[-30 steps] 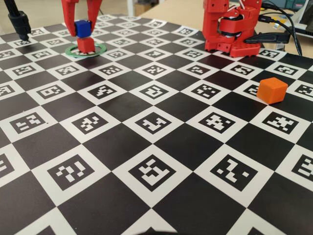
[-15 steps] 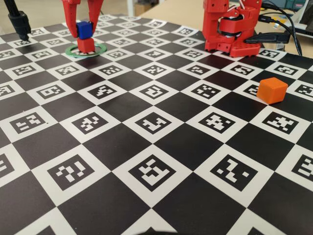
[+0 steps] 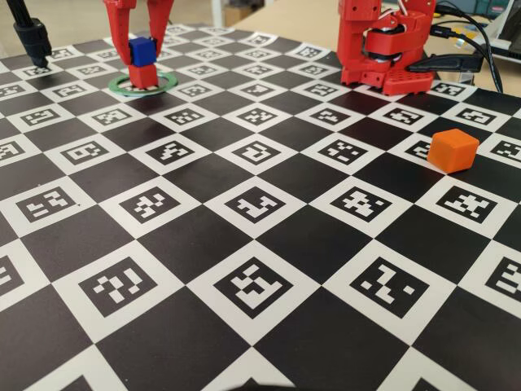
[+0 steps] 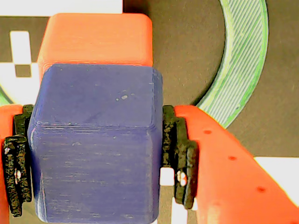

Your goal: Grab the red cube then put it in the green circle then put the blue cube on top and finally the orange cube on top

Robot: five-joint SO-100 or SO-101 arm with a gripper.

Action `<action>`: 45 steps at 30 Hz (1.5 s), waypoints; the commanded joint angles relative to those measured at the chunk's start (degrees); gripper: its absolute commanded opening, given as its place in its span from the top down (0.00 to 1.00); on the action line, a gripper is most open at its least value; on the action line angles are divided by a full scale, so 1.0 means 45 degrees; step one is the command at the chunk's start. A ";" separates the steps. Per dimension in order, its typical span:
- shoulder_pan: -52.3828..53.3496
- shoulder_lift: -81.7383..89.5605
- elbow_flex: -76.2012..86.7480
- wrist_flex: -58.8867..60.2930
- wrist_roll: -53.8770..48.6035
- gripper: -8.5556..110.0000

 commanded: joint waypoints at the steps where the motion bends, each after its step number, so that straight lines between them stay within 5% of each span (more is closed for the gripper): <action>1: -0.0117 0.1934 -0.0137 -0.0215 0.0000 0.86; 7: -0.0098 0.1973 -0.0117 -0.0254 0.0352 0.82; 18: -0.0020 0.2012 -0.0117 -0.0449 0.0684 0.57; 45: 0.0098 0.3066 -0.0117 0.0254 0.0430 0.54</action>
